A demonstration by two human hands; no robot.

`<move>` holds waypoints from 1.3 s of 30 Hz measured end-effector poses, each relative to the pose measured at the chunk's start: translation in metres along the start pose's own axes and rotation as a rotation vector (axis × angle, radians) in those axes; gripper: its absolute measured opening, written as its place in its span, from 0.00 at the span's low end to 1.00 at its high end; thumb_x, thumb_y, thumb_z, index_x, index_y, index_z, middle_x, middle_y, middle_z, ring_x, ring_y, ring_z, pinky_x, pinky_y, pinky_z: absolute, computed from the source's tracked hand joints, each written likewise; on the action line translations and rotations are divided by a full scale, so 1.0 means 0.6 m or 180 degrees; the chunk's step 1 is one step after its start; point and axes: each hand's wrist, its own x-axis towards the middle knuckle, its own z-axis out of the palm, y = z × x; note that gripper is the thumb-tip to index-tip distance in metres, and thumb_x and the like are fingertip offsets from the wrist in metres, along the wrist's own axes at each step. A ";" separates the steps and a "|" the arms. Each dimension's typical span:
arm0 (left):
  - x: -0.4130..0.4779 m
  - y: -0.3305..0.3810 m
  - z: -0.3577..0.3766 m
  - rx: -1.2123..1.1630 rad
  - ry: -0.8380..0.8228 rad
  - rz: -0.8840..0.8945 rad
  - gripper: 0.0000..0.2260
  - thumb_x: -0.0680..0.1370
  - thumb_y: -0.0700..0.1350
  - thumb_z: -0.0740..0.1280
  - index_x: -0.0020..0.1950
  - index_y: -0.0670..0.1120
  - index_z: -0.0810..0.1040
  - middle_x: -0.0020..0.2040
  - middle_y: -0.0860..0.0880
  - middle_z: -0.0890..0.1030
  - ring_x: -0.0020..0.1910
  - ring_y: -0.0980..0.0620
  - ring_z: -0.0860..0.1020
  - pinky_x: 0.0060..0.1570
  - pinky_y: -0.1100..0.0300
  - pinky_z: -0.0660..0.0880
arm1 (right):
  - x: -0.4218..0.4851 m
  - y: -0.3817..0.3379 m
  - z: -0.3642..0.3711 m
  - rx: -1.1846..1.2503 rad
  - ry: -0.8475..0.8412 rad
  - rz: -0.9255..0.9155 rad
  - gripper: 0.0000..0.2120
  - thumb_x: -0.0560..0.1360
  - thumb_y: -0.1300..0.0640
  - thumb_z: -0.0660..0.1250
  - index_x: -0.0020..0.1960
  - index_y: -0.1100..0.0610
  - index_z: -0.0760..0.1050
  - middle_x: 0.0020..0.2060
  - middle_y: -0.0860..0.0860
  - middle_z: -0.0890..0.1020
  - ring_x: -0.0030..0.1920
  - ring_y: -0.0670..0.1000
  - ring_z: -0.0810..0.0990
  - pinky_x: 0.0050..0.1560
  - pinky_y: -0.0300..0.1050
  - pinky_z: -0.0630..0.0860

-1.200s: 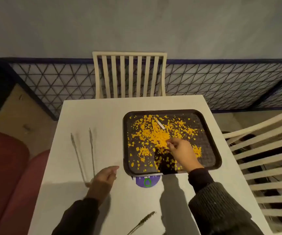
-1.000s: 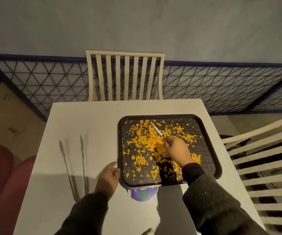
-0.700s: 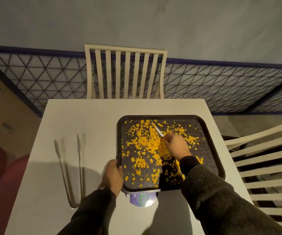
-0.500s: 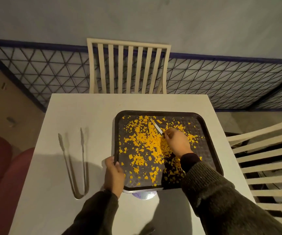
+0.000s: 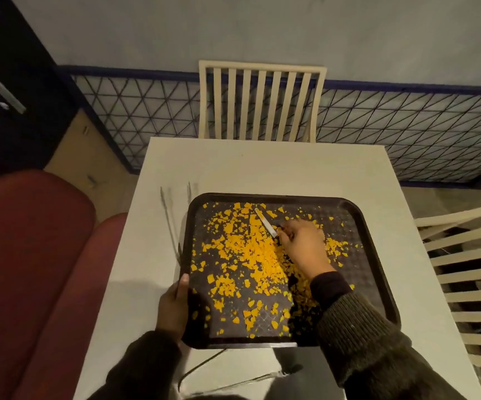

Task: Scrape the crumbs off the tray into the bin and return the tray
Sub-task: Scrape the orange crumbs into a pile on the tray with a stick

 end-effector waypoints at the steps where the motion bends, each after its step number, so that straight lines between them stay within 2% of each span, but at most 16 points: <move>1: -0.020 -0.002 -0.015 -0.0011 -0.0003 0.0047 0.17 0.81 0.50 0.55 0.50 0.40 0.79 0.45 0.43 0.82 0.46 0.46 0.79 0.51 0.56 0.72 | -0.018 -0.009 -0.002 0.0028 0.0017 -0.0008 0.13 0.76 0.50 0.62 0.57 0.53 0.77 0.49 0.53 0.80 0.55 0.57 0.74 0.59 0.55 0.65; 4: -0.074 -0.015 -0.057 0.0095 0.0066 0.0242 0.17 0.81 0.49 0.54 0.49 0.41 0.78 0.42 0.48 0.81 0.43 0.51 0.79 0.42 0.61 0.72 | -0.079 -0.035 -0.007 0.0046 0.0162 -0.0057 0.13 0.75 0.46 0.64 0.55 0.51 0.77 0.47 0.51 0.80 0.54 0.56 0.74 0.58 0.55 0.65; 8: -0.131 -0.040 -0.105 0.0132 0.0225 0.0503 0.16 0.81 0.47 0.55 0.49 0.40 0.79 0.42 0.49 0.81 0.44 0.51 0.79 0.49 0.57 0.75 | -0.163 -0.070 -0.007 -0.0186 0.0351 -0.0044 0.15 0.73 0.43 0.64 0.50 0.53 0.79 0.46 0.51 0.79 0.53 0.55 0.73 0.56 0.53 0.64; 11: -0.180 -0.058 -0.136 0.0080 0.0071 0.0580 0.15 0.81 0.48 0.55 0.49 0.42 0.79 0.42 0.52 0.81 0.42 0.56 0.78 0.42 0.65 0.73 | -0.227 -0.091 0.000 -0.0049 0.0494 0.0079 0.13 0.73 0.46 0.65 0.49 0.54 0.79 0.46 0.52 0.79 0.53 0.56 0.73 0.55 0.52 0.63; 16: -0.262 -0.124 -0.193 0.0046 -0.0059 0.0694 0.15 0.81 0.48 0.55 0.47 0.44 0.80 0.43 0.51 0.82 0.45 0.54 0.79 0.45 0.61 0.73 | -0.338 -0.118 0.023 0.0239 0.0517 0.0351 0.06 0.72 0.52 0.68 0.44 0.53 0.81 0.46 0.53 0.81 0.55 0.56 0.73 0.56 0.52 0.66; 18: -0.292 -0.155 -0.222 -0.0005 -0.0101 0.0653 0.14 0.81 0.47 0.55 0.48 0.44 0.79 0.43 0.51 0.82 0.44 0.54 0.79 0.42 0.63 0.72 | -0.390 -0.123 0.031 0.0349 0.0517 0.0446 0.04 0.71 0.54 0.69 0.42 0.53 0.80 0.41 0.52 0.82 0.51 0.55 0.75 0.54 0.51 0.68; 20: -0.318 -0.187 -0.251 0.0022 -0.0097 0.0658 0.14 0.81 0.48 0.56 0.49 0.43 0.79 0.43 0.49 0.81 0.44 0.51 0.79 0.44 0.61 0.72 | -0.445 -0.124 0.039 0.0408 0.0490 0.0475 0.02 0.70 0.55 0.70 0.40 0.54 0.79 0.37 0.51 0.81 0.45 0.54 0.77 0.50 0.50 0.73; 22: -0.342 -0.214 -0.278 0.0055 -0.0047 0.0604 0.14 0.80 0.48 0.56 0.49 0.43 0.79 0.43 0.47 0.81 0.47 0.46 0.78 0.49 0.58 0.71 | -0.502 -0.120 0.044 0.0424 0.0441 0.0477 0.02 0.71 0.58 0.69 0.43 0.56 0.79 0.37 0.52 0.81 0.42 0.54 0.79 0.45 0.47 0.75; 25: -0.383 -0.241 -0.316 0.0043 -0.0048 0.0519 0.13 0.80 0.49 0.56 0.46 0.45 0.78 0.41 0.50 0.78 0.49 0.46 0.76 0.50 0.58 0.68 | -0.586 -0.105 0.044 0.0345 0.0572 0.0527 0.06 0.73 0.62 0.67 0.49 0.60 0.80 0.44 0.57 0.82 0.45 0.58 0.80 0.47 0.52 0.77; 27: -0.404 -0.255 -0.338 0.0046 -0.0056 0.0510 0.15 0.80 0.49 0.56 0.50 0.43 0.79 0.44 0.47 0.78 0.50 0.47 0.74 0.52 0.58 0.67 | -0.637 -0.091 0.040 0.0264 0.0573 0.0538 0.06 0.74 0.63 0.65 0.49 0.60 0.79 0.45 0.56 0.81 0.44 0.57 0.79 0.45 0.50 0.77; 29: -0.420 -0.272 -0.357 0.0174 0.0015 0.0512 0.18 0.81 0.49 0.55 0.57 0.37 0.77 0.49 0.44 0.77 0.51 0.48 0.72 0.53 0.58 0.66 | -0.684 -0.080 0.038 0.0213 0.0451 0.0550 0.04 0.74 0.62 0.65 0.46 0.58 0.78 0.42 0.52 0.77 0.42 0.53 0.77 0.40 0.44 0.73; 32: -0.442 -0.302 -0.378 0.0300 0.0141 0.0443 0.21 0.80 0.50 0.55 0.58 0.35 0.77 0.57 0.38 0.78 0.53 0.45 0.73 0.55 0.54 0.66 | -0.757 -0.070 0.042 0.0255 0.0375 0.0363 0.09 0.73 0.61 0.68 0.37 0.51 0.75 0.33 0.44 0.73 0.37 0.47 0.74 0.33 0.36 0.67; 34: -0.455 -0.316 -0.386 0.0336 0.0239 0.0321 0.22 0.80 0.52 0.54 0.59 0.36 0.77 0.61 0.35 0.76 0.58 0.40 0.73 0.59 0.52 0.65 | -0.804 -0.065 0.053 0.0317 0.0241 0.0073 0.05 0.71 0.61 0.70 0.39 0.52 0.79 0.34 0.42 0.74 0.39 0.46 0.73 0.38 0.37 0.70; 36: -0.469 -0.326 -0.389 0.0310 0.0332 0.0221 0.23 0.80 0.53 0.55 0.60 0.37 0.76 0.63 0.35 0.75 0.62 0.38 0.72 0.63 0.50 0.65 | -0.845 -0.061 0.070 0.0378 0.0055 -0.0311 0.05 0.70 0.61 0.70 0.42 0.52 0.81 0.36 0.44 0.79 0.41 0.47 0.75 0.42 0.43 0.73; 39: -0.494 -0.338 -0.384 0.0152 0.0416 0.0087 0.22 0.80 0.53 0.56 0.61 0.37 0.76 0.63 0.36 0.75 0.63 0.39 0.72 0.63 0.50 0.66 | -0.888 -0.051 0.098 0.0318 -0.0252 -0.0820 0.05 0.68 0.58 0.69 0.40 0.48 0.78 0.35 0.45 0.80 0.39 0.46 0.76 0.36 0.41 0.69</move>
